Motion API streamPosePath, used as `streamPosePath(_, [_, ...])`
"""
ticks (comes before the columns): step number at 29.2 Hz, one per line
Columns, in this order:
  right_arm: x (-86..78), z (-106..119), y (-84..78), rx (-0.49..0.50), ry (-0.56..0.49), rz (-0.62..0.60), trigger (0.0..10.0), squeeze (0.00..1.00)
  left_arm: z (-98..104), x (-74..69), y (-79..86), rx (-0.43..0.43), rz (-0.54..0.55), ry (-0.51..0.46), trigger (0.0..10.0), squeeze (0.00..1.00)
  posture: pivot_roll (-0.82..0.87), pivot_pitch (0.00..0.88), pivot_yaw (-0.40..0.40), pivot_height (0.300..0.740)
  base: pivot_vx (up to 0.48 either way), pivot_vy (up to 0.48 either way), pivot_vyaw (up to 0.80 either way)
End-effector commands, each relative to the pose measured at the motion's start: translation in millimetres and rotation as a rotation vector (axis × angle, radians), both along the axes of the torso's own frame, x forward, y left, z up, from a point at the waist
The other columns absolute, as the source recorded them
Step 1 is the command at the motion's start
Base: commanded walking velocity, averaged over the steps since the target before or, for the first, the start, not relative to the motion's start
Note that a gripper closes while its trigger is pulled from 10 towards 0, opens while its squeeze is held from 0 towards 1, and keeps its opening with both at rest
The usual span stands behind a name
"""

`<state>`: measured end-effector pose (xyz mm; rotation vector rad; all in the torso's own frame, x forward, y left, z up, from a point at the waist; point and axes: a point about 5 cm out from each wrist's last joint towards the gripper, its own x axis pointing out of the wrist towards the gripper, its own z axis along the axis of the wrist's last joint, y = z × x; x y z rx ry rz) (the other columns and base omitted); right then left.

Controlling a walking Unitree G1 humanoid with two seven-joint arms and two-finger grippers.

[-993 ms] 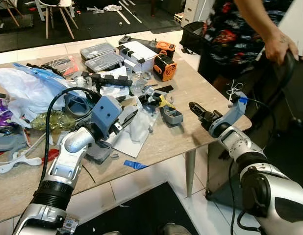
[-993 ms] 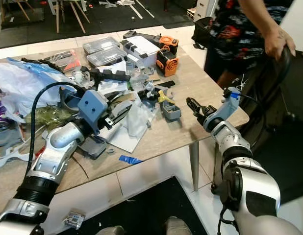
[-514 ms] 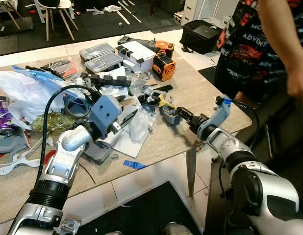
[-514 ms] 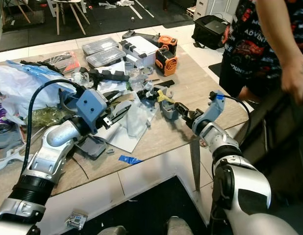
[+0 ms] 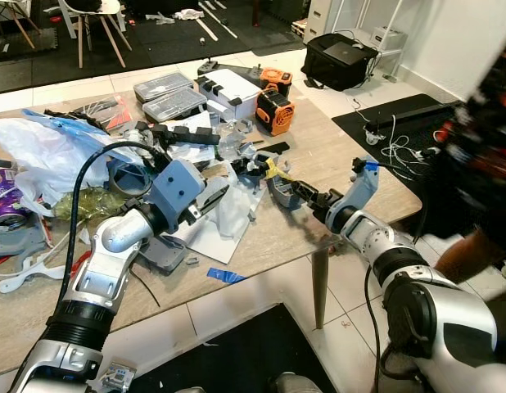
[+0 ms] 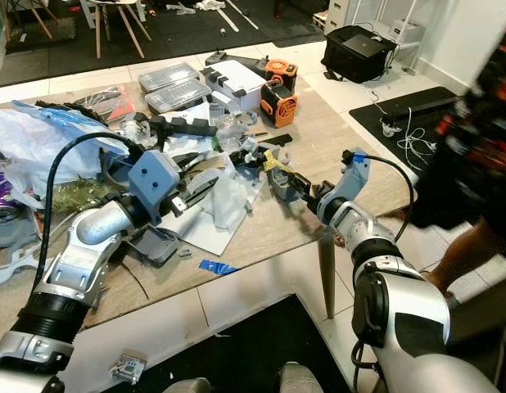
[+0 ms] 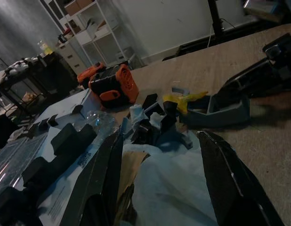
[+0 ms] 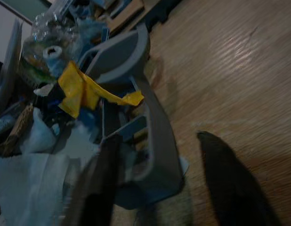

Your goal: Picking trash to rubbish bin

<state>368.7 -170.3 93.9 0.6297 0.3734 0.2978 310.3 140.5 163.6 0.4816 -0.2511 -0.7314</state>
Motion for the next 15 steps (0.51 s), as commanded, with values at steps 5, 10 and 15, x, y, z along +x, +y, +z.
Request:
streamPosePath(5, [1.1, 1.1, 2.0, 0.002, 0.011, 0.004, 0.0, 0.00, 1.2, -2.8, 0.0, 0.029, -0.015, -0.003, 10.0, 0.00, 0.02, 0.000, 0.002, 0.740, 0.000, 0.000, 0.00])
streamPosePath(10, [1.4, 1.9, 0.5, 0.002, 0.010, -0.001, 0.0, 0.00, 1.4, -2.7, -0.2, 0.032, -0.016, -0.004, 10.0, 0.00, 0.02, 0.000, 0.002, 0.740, 0.000, 0.000, 0.00])
streamPosePath(15, [1.9, 3.4, -3.0, -0.001, 0.006, -0.007, 0.0, 0.00, 1.4, -2.4, -1.2, 0.034, -0.018, -0.003, 10.0, 0.00, 0.01, 0.000, 0.003, 0.740, 0.000, 0.000, 0.00])
